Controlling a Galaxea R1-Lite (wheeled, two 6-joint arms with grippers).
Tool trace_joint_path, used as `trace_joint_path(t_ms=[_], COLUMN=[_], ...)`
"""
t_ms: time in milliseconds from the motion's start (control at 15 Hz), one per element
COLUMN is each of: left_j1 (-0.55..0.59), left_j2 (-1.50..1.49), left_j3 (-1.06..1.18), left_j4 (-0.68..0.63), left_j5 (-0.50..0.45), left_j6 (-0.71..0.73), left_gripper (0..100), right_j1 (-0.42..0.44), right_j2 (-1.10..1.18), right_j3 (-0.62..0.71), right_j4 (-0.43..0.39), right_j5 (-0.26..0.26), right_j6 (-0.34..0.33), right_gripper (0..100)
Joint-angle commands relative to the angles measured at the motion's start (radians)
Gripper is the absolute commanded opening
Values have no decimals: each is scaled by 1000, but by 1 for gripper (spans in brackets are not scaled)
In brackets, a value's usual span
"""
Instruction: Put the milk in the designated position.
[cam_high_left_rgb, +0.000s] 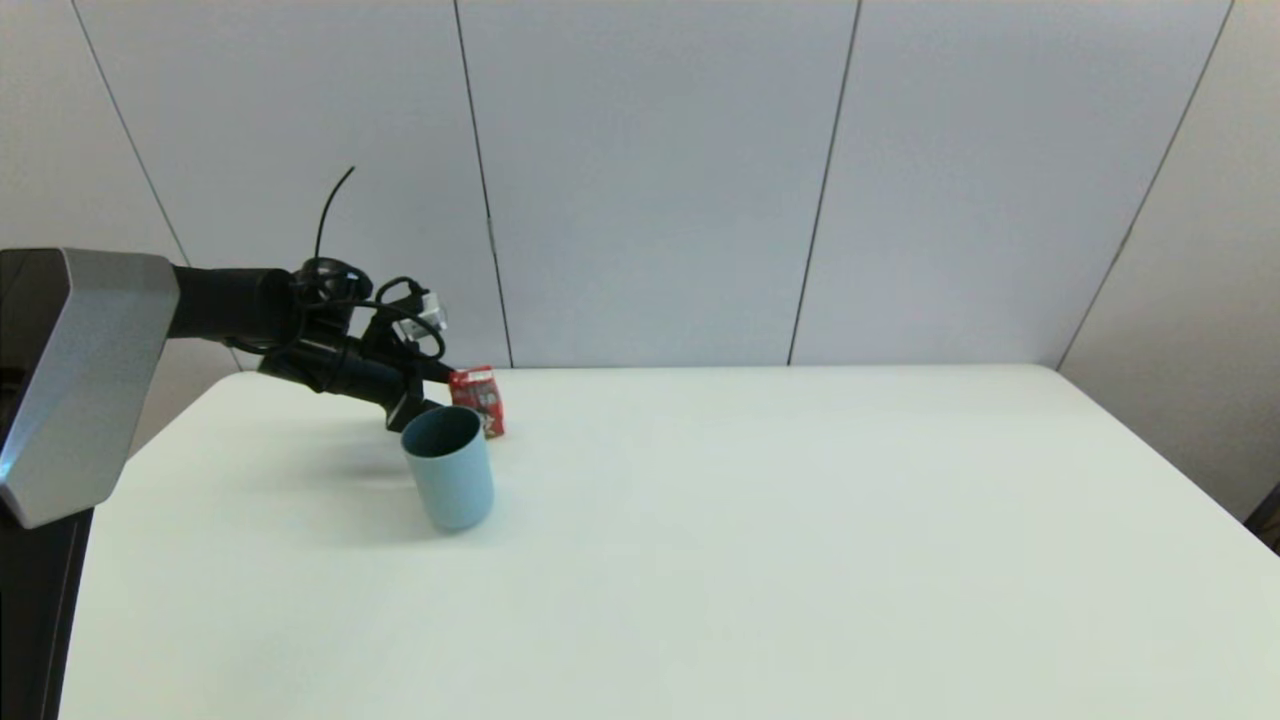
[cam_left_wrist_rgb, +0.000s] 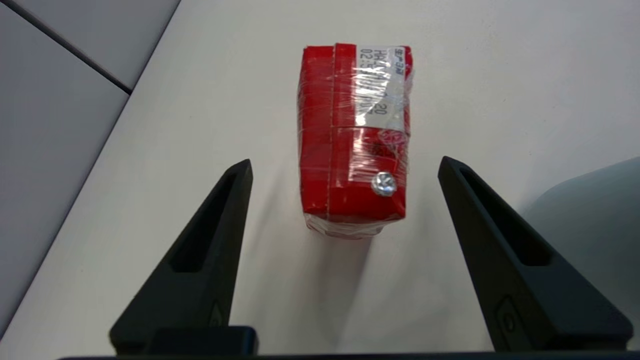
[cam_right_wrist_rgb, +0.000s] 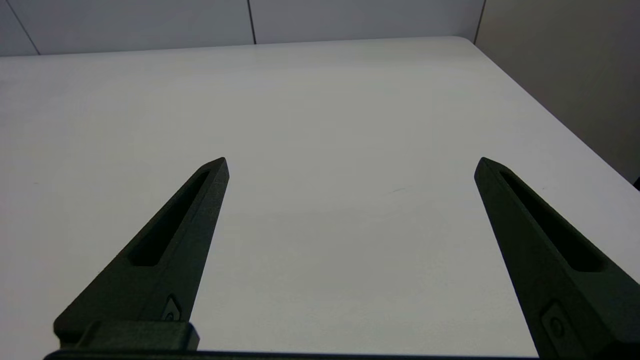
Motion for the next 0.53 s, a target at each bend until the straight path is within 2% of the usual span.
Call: trace_joint_path(t_ms=[67, 533], left_j1=[2, 3], left_j2=[-6, -46], left_j3=[-7, -76], left_j4=[3, -3], left_j5=[-4, -15], left_j6=[1, -68], left_gripper=[100, 100], right_j1=[0, 0], right_j2=[2, 2], right_j3=[0, 0], right_j4=[-1, -1], right_j5=[-1, -1], right_j6=[-1, -1], right_gripper=[100, 100])
